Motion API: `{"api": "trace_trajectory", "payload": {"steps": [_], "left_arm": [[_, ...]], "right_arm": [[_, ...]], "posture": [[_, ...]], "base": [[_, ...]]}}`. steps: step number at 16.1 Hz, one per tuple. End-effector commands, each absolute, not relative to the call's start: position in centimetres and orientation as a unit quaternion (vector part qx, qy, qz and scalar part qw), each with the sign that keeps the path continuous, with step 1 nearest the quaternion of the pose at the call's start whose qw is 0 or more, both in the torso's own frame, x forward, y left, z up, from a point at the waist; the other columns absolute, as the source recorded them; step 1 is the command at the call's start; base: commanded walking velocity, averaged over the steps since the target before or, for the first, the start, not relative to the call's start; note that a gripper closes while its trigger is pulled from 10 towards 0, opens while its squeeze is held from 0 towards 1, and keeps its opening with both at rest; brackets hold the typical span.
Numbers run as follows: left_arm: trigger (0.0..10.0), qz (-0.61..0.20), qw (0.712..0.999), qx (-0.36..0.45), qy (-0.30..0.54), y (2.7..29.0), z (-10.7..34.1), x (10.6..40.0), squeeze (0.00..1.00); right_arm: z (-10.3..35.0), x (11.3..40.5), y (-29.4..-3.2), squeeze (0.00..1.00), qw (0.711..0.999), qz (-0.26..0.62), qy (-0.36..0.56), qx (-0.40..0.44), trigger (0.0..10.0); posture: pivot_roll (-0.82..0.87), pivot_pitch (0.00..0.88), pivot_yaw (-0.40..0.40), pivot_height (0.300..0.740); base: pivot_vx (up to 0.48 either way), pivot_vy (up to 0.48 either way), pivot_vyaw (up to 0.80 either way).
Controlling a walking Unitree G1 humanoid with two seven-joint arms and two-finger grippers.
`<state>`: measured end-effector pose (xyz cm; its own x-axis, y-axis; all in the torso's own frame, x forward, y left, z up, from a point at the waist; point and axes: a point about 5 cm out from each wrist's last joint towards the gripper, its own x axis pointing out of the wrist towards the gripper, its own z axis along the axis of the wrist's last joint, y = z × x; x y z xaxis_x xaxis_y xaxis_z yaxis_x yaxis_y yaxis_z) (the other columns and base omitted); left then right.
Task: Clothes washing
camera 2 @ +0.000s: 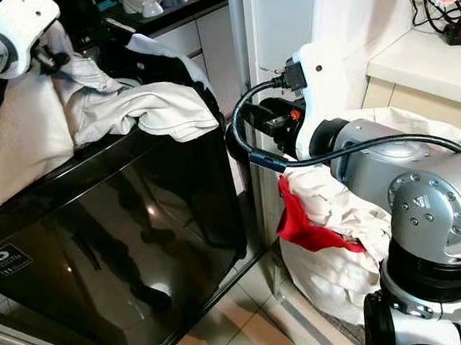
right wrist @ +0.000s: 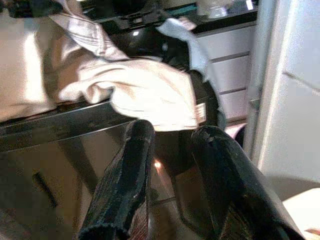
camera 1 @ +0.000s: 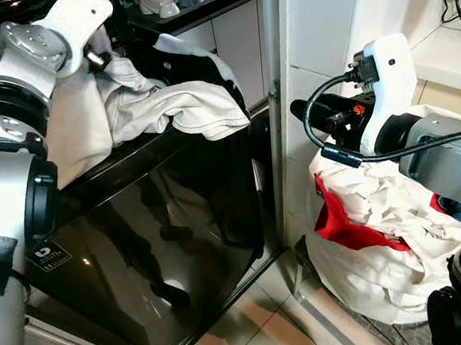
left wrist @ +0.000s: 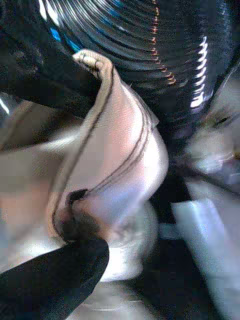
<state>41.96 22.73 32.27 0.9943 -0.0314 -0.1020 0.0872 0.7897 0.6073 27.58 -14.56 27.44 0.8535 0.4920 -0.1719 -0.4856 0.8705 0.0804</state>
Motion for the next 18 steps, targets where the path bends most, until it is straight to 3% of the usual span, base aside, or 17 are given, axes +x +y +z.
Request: {"api": "trace_trajectory", "payload": {"steps": [1, 7, 8, 9, 10, 11, 13, 14, 15, 17, 18], "left_arm": [[10.0, 0.009, 0.975, 0.216, -0.055, 22.0, 33.3, 42.1, 0.00], [10.0, 0.029, 0.974, 0.206, -0.086, 22.0, 34.5, 42.0, 0.00], [10.0, -0.003, 0.974, 0.223, -0.043, 21.6, 33.2, 42.2, 0.00], [10.0, -0.077, 0.942, 0.319, 0.068, 21.3, 29.8, 42.2, 0.00], [10.0, -0.137, 0.875, 0.430, 0.176, 21.8, 26.6, 41.7, 0.00], [10.0, -0.142, 0.853, 0.457, 0.208, 22.4, 25.5, 41.4, 0.00], [10.0, -0.081, 0.899, 0.396, 0.171, 23.3, 25.8, 41.5, 0.00], [10.0, -0.035, 0.947, 0.294, 0.124, 24.2, 26.7, 41.5, 0.00], [10.0, -0.031, 0.959, 0.256, 0.120, 24.8, 26.8, 41.3, 0.00], [10.0, -0.073, 0.953, 0.238, 0.170, 27.0, 25.9, 40.1, 0.00], [10.0, -0.100, 0.923, 0.293, 0.227, 28.9, 25.0, 38.5, 0.00]], "right_arm": [[27.5, 28.1, -14.2, 0.00, 0.965, 0.248, 0.086, 0.016, 10.0], [27.6, 28.2, -14.2, 0.00, 0.965, 0.247, 0.082, 0.012, 10.0], [27.6, 28.1, -14.3, 0.00, 0.965, 0.247, 0.083, 0.010, 10.0], [27.4, 28.1, -14.3, 0.00, 0.965, 0.248, 0.086, 0.008, 10.0], [27.4, 28.0, -14.2, 0.00, 0.964, 0.251, 0.088, 0.006, 10.0], [27.3, 27.9, -14.1, 0.00, 0.963, 0.253, 0.089, 0.005, 10.0], [27.2, 27.7, -14.2, 0.00, 0.965, 0.248, 0.089, 0.006, 10.0], [27.1, 27.4, -14.4, 0.00, 0.966, 0.243, 0.089, 0.009, 10.0], [27.1, 27.3, -14.4, 0.00, 0.966, 0.241, 0.091, 0.010, 10.0], [26.9, 27.0, -14.5, 0.00, 0.966, 0.240, 0.094, 0.012, 10.0], [26.9, 27.1, -14.6, 0.00, 0.966, 0.239, 0.095, 0.013, 10.0]], "posture": [[-0.09, 0.000, 0.146, 0.740], [-0.09, 0.000, 0.147, 0.740], [-0.09, 0.000, 0.150, 0.740], [-0.09, 0.000, 0.150, 0.740], [-0.10, 0.000, 0.155, 0.740], [-0.11, 0.000, 0.162, 0.740], [-0.12, 0.000, 0.174, 0.740], [-0.12, 0.000, 0.174, 0.740], [-0.11, 0.000, 0.175, 0.740], [-0.11, 0.000, 0.176, 0.740], [-0.11, 0.000, 0.173, 0.740]], "base": [[0.000, 0.000, 0.00], [0.000, 0.000, 0.00], [0.000, 0.000, 0.00], [0.000, 0.000, 0.00], [0.000, 0.000, 0.00], [0.000, 0.000, 0.00], [0.000, 0.000, 0.00], [0.000, 0.000, 0.00], [0.000, 0.000, 0.00], [0.000, 0.000, 0.00], [0.000, 0.000, 0.00]]}}
